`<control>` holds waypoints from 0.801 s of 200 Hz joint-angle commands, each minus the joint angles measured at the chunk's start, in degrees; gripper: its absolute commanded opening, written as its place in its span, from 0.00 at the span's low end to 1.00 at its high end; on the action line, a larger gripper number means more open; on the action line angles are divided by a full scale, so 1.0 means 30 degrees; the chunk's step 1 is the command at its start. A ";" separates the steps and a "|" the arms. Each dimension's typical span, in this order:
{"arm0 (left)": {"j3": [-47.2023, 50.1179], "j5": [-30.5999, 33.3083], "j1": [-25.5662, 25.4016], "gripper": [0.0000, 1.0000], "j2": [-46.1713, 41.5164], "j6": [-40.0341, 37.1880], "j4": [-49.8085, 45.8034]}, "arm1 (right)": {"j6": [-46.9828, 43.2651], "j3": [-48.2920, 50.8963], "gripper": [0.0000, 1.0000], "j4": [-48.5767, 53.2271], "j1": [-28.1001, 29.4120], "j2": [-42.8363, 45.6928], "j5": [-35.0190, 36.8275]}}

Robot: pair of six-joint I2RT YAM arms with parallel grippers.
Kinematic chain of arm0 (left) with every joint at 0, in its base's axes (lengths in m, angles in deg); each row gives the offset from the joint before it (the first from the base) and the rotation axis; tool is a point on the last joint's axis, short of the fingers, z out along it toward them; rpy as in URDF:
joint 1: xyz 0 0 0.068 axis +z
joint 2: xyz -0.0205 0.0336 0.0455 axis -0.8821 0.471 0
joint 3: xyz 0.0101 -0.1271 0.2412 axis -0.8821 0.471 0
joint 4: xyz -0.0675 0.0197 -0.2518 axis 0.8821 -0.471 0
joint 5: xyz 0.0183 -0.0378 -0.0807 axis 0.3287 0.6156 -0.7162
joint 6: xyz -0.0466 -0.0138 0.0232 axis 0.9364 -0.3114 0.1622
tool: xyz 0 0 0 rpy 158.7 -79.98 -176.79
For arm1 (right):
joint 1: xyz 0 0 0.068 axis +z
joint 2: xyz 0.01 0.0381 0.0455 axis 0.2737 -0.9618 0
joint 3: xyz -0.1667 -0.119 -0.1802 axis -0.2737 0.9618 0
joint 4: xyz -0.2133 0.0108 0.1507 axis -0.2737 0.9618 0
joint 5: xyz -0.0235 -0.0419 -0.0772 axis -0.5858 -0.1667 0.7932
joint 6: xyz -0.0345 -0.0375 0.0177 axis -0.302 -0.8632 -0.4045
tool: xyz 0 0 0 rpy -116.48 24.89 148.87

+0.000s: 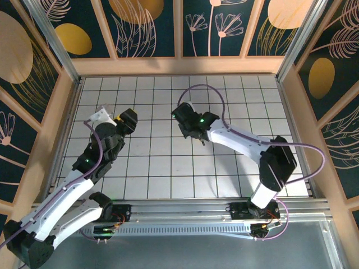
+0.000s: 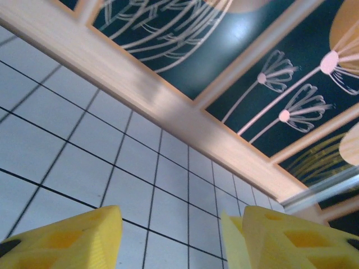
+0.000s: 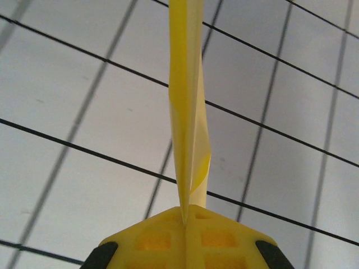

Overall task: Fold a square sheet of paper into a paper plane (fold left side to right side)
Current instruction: Turn over the paper at the center of the table.

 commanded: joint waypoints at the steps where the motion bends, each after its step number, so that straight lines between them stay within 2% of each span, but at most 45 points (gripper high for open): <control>1: 0.0364 0.1725 -0.0088 0.59 -0.0499 -0.0157 -0.0784 | -0.0268 -0.1109 0.00 0.1844 0.0506 -0.1243 0.4213; 32: 0.0422 0.1980 -0.0090 0.61 -0.0551 -0.0129 -0.0861 | 0.0016 -0.1948 0.00 0.2757 0.0906 -0.3776 0.6047; 72: 0.0310 0.1815 -0.0090 0.61 -0.0399 -0.0213 -0.0913 | 0.1892 -0.3598 0.00 0.4674 0.1108 -0.7231 0.7594; 121: 0.0299 0.1714 -0.0068 0.61 -0.0267 -0.0103 -0.0921 | 0.2396 -0.4189 0.00 0.4802 0.1543 -0.9557 0.6927; 160: 0.0246 0.1531 -0.0090 0.61 -0.0018 -0.0041 -0.0892 | 0.2242 -0.4134 0.07 0.4437 0.1609 -1.0344 0.5607</control>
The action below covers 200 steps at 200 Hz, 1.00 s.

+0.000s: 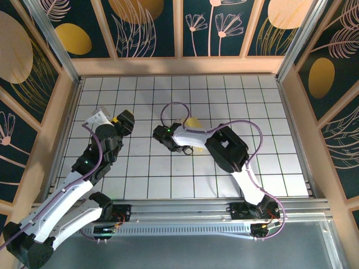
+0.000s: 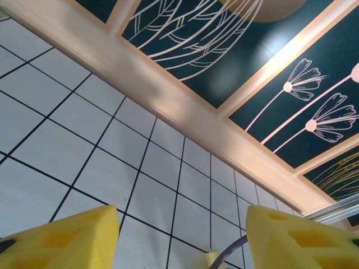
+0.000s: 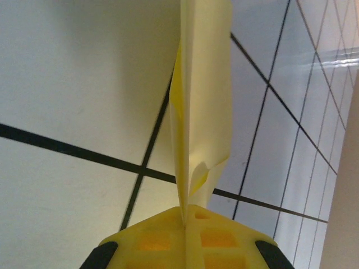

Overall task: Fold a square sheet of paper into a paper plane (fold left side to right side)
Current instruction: Turn over the paper at the center of the table.

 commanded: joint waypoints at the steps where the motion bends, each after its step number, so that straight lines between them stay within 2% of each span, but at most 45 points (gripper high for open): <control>1: 0.0050 0.0246 -0.0090 0.61 0.0106 -0.0050 -0.0185 | 0.0602 -0.0462 0.07 0.0349 0.0130 -0.0518 -0.0440; 39: -0.0001 0.0122 -0.0075 0.62 0.0369 -0.0043 -0.0127 | 0.0617 -0.0465 0.11 0.0253 0.0131 -0.0957 -0.1403; 107: -0.0249 -0.0152 -0.0089 0.62 0.0763 -0.0108 -0.0039 | 0.0880 -0.0703 0.28 0.0220 0.0017 -0.0366 -0.3269; 161: -0.0565 -0.0678 -0.0090 0.65 0.1444 -0.0006 0.0127 | 0.1247 0.0535 0.51 -0.1498 -0.0690 0.2733 -0.6632; 200: -0.0107 -0.2145 -0.0089 0.66 0.2478 0.0839 0.1282 | 0.1590 0.3053 0.59 -0.4503 -0.1983 0.6364 -0.9186</control>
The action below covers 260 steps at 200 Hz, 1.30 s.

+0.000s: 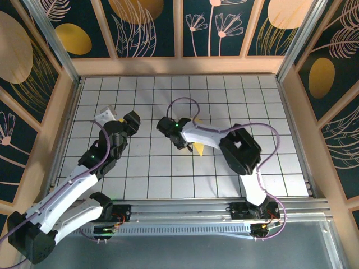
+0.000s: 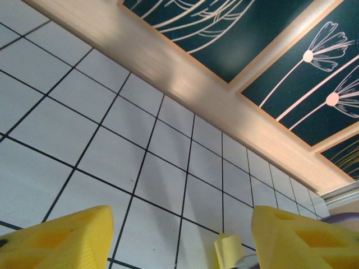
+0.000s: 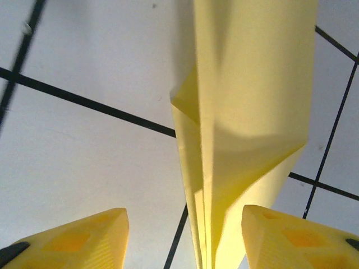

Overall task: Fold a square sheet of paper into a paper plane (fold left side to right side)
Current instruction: Turn over the paper at the center of the table, then pick up the paper from the center of the table.

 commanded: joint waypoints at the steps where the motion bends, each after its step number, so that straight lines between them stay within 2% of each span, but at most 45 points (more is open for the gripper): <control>1: -0.0043 -0.1282 -0.0089 0.66 0.0599 0.0724 0.1237 | 0.0749 0.1327 0.59 -0.2247 -0.1049 0.2613 -0.2228; 24: 0.0415 -0.2796 -0.0090 0.66 0.1701 0.1432 0.2469 | 0.0841 0.3060 0.62 -0.4103 -0.2199 0.4803 -0.3981; 60: -0.0254 -0.4950 -0.0090 0.64 0.4266 0.1283 0.2978 | 0.1334 0.6324 0.75 -0.7438 -0.4325 0.8484 -0.6944; 95: -0.1429 -0.8201 -0.0090 0.62 0.7529 0.1600 0.3865 | 0.2735 0.9594 0.87 -1.0780 -0.6861 1.1482 -1.0313; 135: -0.3239 -1.2572 -0.0116 0.56 1.1974 0.2138 0.5026 | 0.4716 1.2933 0.94 -1.3985 -0.9565 1.3734 -1.3428; 168: -0.5088 -1.5112 -0.0291 0.55 1.5469 0.2458 0.5045 | 0.7058 1.5810 0.97 -1.7528 -1.2048 1.5064 -1.6600; 204: -0.6578 -1.6433 -0.0586 0.54 1.8266 0.2990 0.5704 | 0.8997 1.7967 0.98 -2.0476 -1.3845 1.5676 -1.8843; 260: -0.7942 -1.6838 -0.0590 0.52 2.0714 0.3167 0.5802 | 0.8792 1.8327 0.99 -2.0333 -1.4779 1.6170 -1.9296</control>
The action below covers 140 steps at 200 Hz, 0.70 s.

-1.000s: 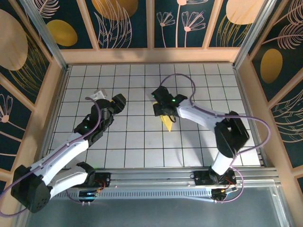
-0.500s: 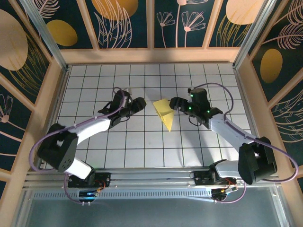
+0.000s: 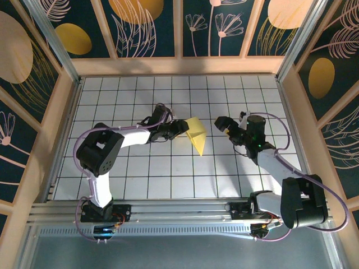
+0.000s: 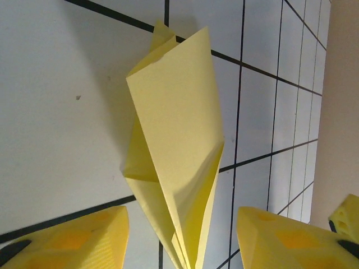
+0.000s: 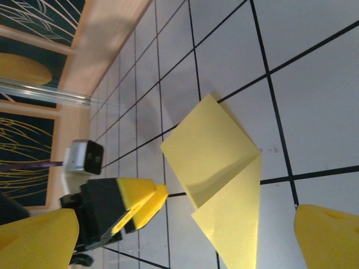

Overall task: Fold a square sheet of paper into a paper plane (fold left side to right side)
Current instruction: Pick up the paper from the center of the table.

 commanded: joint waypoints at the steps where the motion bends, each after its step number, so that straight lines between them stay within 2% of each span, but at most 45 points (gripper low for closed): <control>1: -0.0874 -0.0768 -0.0028 0.53 0.0944 0.0339 0.0515 | 0.0160 0.0182 0.99 -0.1012 -0.0409 0.0605 -0.0821; 74: -0.2005 -0.1121 -0.0042 0.31 0.2908 0.0292 0.1008 | -0.0394 0.0580 0.99 -0.0222 -0.0883 0.1616 -0.1124; 128: -0.1435 -0.0844 -0.0028 0.00 0.2687 -0.0763 0.1667 | -0.0910 0.1003 0.99 0.0031 -0.0947 0.1886 -0.2002; 140: -0.1227 -0.0914 -0.0025 0.00 0.2330 -0.1323 0.1601 | -0.1443 0.0866 0.99 0.0337 -0.1018 0.1766 -0.2539</control>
